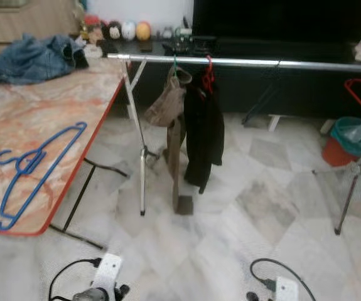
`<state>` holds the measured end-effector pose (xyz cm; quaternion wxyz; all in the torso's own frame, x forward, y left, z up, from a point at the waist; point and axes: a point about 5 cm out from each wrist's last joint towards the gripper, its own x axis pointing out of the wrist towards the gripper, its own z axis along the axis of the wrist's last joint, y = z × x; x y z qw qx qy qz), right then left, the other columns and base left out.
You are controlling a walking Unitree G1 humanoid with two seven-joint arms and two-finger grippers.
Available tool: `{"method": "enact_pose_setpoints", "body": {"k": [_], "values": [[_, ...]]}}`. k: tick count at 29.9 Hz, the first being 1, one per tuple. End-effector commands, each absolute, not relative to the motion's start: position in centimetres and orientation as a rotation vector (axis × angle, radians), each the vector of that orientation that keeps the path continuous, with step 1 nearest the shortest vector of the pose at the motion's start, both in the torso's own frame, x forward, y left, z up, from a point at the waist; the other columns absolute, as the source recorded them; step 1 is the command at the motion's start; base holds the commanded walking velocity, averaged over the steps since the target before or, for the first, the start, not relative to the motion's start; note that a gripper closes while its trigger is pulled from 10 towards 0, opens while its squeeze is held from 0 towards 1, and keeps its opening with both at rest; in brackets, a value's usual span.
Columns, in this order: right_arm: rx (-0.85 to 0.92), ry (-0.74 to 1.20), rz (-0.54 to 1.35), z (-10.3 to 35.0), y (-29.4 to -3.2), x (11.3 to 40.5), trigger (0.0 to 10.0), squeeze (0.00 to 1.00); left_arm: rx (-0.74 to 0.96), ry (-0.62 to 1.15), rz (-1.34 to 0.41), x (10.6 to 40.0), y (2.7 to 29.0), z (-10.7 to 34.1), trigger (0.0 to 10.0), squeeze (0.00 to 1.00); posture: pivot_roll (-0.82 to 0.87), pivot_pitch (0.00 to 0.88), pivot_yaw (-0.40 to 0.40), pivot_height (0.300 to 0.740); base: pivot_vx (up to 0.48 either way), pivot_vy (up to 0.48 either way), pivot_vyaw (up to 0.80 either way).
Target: Hang hanger
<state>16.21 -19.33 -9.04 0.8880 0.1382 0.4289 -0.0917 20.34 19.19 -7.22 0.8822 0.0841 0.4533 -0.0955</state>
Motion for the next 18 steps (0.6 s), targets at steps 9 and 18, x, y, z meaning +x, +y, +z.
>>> {"method": "enact_pose_setpoints", "body": {"k": [9, 18], "values": [[0.295, 0.918, -0.192, -9.43, -19.01, 15.41, 10.0, 0.0, 0.179, 0.963, -0.197, 19.83, 19.45, -7.47, 10.0, 0.0, -0.07, 0.036, -0.004, 0.74, 0.0, 0.0, -0.8], [0.301, 0.909, -0.199, -9.39, -19.01, 15.44, 10.0, 0.0, 0.179, 0.964, -0.196, 19.78, 19.49, -7.49, 10.0, 0.0, -0.07, 0.04, -0.003, 0.74, 0.0, 0.0, -0.44]]}}
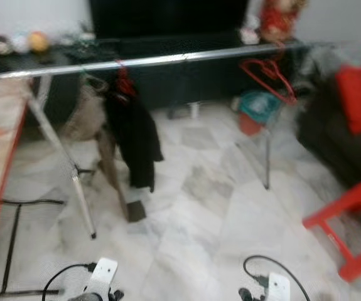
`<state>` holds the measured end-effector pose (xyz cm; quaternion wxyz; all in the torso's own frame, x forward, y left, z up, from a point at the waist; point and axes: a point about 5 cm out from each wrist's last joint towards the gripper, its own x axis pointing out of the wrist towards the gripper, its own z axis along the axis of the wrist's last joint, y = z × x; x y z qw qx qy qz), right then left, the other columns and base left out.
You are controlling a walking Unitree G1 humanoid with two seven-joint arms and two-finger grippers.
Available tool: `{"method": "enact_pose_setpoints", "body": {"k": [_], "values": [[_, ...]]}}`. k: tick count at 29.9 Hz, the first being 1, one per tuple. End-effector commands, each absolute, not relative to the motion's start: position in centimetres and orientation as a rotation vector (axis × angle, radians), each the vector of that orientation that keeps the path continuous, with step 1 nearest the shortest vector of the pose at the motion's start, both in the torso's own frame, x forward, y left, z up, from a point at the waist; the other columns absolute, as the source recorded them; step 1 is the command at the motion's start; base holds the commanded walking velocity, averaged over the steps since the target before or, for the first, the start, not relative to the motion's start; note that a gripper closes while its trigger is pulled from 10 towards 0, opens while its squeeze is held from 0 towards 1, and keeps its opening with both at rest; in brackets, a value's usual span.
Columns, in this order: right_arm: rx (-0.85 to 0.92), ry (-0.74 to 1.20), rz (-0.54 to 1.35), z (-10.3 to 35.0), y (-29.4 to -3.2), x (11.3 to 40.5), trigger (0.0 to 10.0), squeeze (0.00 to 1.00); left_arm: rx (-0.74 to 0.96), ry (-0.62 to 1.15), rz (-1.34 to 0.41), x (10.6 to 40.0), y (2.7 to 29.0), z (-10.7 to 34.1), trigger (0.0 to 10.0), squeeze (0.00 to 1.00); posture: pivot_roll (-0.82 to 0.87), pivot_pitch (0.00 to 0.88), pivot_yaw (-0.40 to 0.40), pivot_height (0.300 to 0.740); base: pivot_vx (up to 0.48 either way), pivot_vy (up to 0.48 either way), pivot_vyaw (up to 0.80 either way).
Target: Hang hanger
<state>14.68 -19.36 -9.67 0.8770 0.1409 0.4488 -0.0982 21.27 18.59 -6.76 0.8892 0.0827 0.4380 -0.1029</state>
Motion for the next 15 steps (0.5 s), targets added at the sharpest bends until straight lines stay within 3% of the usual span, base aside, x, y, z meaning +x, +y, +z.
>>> {"method": "enact_pose_setpoints", "body": {"k": [1, 15], "values": [[0.304, 0.906, -0.203, -9.37, -19.02, 15.47, 10.0, 0.0, 0.179, 0.964, -0.195, 19.78, 19.5, -7.49, 10.0, 0.0, -0.07, 0.04, -0.003, 0.74, 0.0, 0.0, 0.0], [0.307, 0.897, -0.202, -9.3, -19.02, 15.64, 10.0, 0.0, 0.169, 0.957, -0.166, 19.78, 19.58, -7.49, 10.0, 0.0, -0.07, 0.038, -0.004, 0.74, 0.0, 0.0, 0.0]]}}
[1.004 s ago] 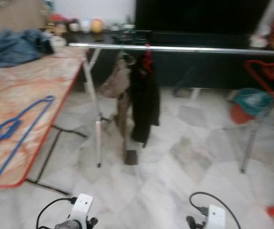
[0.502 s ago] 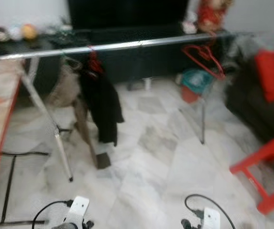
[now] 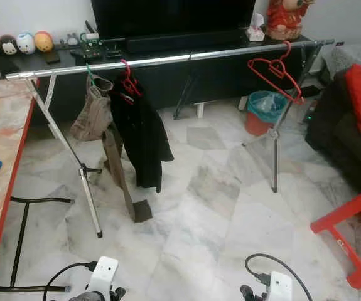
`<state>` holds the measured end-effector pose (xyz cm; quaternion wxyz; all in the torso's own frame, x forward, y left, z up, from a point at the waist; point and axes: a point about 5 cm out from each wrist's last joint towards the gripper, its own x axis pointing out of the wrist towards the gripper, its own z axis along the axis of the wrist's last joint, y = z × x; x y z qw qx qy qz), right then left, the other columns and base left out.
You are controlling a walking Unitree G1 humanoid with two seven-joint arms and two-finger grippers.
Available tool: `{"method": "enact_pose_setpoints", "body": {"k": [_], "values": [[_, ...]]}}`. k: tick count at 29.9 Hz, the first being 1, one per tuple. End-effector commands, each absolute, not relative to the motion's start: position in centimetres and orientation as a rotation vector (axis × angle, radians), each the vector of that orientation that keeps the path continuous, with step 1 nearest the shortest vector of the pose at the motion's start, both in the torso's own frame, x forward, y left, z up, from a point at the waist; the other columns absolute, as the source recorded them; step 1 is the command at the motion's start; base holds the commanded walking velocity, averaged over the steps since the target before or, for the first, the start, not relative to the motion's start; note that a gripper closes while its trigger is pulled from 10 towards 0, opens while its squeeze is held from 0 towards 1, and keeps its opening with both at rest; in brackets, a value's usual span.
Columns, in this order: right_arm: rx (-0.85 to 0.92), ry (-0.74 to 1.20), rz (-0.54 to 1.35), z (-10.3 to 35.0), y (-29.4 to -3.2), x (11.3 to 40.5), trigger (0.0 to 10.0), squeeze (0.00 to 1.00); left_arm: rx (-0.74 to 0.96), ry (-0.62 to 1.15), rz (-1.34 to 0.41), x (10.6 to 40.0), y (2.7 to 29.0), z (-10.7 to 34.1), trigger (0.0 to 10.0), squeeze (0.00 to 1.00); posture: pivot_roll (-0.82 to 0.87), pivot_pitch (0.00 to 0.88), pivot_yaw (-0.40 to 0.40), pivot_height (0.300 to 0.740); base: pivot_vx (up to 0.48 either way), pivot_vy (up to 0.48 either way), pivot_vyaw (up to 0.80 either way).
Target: Hang hanger
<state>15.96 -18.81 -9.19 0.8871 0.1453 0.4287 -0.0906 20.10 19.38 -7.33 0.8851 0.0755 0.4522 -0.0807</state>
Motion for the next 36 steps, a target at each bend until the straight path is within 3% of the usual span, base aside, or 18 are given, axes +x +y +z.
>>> {"method": "enact_pose_setpoints", "body": {"k": [1, 6, 15, 31, 36], "values": [[0.303, 0.9, -0.199, -9.31, -19.02, 15.63, 10.0, 0.0, 0.175, 0.956, -0.168, 19.8, 19.58, -7.48, 10.0, 0.0, -0.07, 0.038, -0.003, 0.74, 0.0, 0.0, 0.0], [0.295, 0.903, -0.193, -9.32, -19.0, 15.6, 10.0, 0.0, 0.178, 0.942, -0.157, 19.89, 19.61, -7.41, 10.0, 0.0, -0.07, 0.037, -0.004, 0.74, 0.0, -0.112, 0.0], [0.278, 0.905, -0.181, -9.31, -18.92, 15.66, 10.0, 0.0, 0.183, 0.948, -0.163, 19.86, 19.61, -7.44, 10.0, 0.0, -0.07, 0.037, -0.004, 0.74, 0.0, -0.466, 0.0], [0.277, 0.899, -0.184, -9.27, -19.01, 15.67, 10.0, 0.0, 0.159, 0.947, -0.133, 19.78, 19.64, -7.49, 10.0, 0.0, -0.07, 0.036, -0.004, 0.74, 0.0, 0.0, 0.0], [0.289, 0.89, -0.194, -9.22, -19.05, 15.76, 10.0, 0.0, 0.159, 0.948, -0.13, 19.79, 19.65, -7.49, 10.0, 0.0, -0.07, 0.035, -0.005, 0.74, 0.0, 0.0, 0.8]]}}
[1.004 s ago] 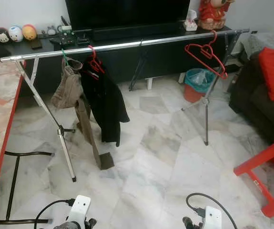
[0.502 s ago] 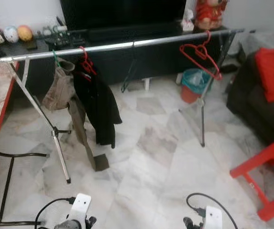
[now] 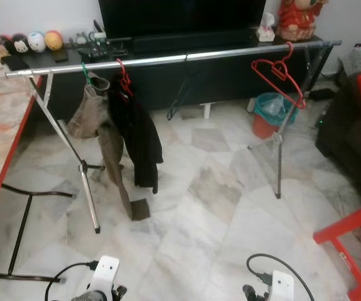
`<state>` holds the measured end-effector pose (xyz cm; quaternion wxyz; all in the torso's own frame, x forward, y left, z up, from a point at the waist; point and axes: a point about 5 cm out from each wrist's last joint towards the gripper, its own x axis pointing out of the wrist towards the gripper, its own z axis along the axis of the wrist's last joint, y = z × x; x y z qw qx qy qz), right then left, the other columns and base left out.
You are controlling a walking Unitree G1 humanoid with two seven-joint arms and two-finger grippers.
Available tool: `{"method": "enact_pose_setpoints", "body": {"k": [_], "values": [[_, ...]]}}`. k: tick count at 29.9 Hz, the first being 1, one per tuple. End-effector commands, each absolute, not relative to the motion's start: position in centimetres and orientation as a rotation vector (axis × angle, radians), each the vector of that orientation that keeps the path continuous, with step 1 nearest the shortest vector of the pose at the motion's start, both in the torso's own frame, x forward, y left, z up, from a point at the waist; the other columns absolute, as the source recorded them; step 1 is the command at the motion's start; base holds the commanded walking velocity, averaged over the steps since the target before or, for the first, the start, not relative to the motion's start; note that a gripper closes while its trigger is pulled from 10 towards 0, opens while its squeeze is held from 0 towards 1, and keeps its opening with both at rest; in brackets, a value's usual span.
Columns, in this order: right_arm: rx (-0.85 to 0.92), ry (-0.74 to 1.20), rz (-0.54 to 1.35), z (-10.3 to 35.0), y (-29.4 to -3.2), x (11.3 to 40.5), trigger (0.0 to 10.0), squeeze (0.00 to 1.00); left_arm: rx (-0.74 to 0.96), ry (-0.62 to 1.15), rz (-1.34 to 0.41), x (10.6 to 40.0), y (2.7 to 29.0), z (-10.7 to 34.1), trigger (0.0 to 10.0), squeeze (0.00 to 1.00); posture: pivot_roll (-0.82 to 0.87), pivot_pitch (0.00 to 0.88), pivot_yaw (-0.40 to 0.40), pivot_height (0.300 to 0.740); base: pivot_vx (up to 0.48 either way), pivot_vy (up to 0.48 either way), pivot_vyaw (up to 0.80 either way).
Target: Hang hanger
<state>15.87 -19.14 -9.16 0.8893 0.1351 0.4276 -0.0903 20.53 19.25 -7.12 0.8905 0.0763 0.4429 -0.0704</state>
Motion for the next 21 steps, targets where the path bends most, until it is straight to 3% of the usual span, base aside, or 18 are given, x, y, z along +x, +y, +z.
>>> {"method": "enact_pose_setpoints", "body": {"k": [1, 9, 14, 21], "values": [[0.287, 0.891, -0.19, -9.23, -19.03, 15.74, 10.0, 0.0, 0.158, 0.948, -0.129, 19.78, 19.65, -7.49, 10.0, 0.0, -0.07, 0.035, -0.004, 0.74, 0.0, 0.0, 0.41], [0.283, 0.893, -0.183, -9.25, -19.0, 15.7, 10.0, 0.0, 0.151, 0.949, -0.12, 19.76, 19.67, -7.51, 10.0, 0.0, -0.07, 0.036, -0.005, 0.74, 0.0, 0.142, 0.05], [0.279, 0.883, -0.185, -9.17, -19.09, 15.8, 10.0, 0.0, 0.149, 0.944, -0.119, 19.8, 19.67, -7.48, 10.0, 0.0, -0.07, 0.036, -0.005, 0.74, 0.0, 0.207, 0.8], [0.305, 0.88, -0.18, -9.17, -18.94, 15.84, 10.0, 0.0, 0.15, 0.94, -0.116, 19.82, 19.66, -7.47, 10.0, 0.0, -0.07, 0.035, -0.005, 0.74, 0.071, 0.0, 0.0]]}}
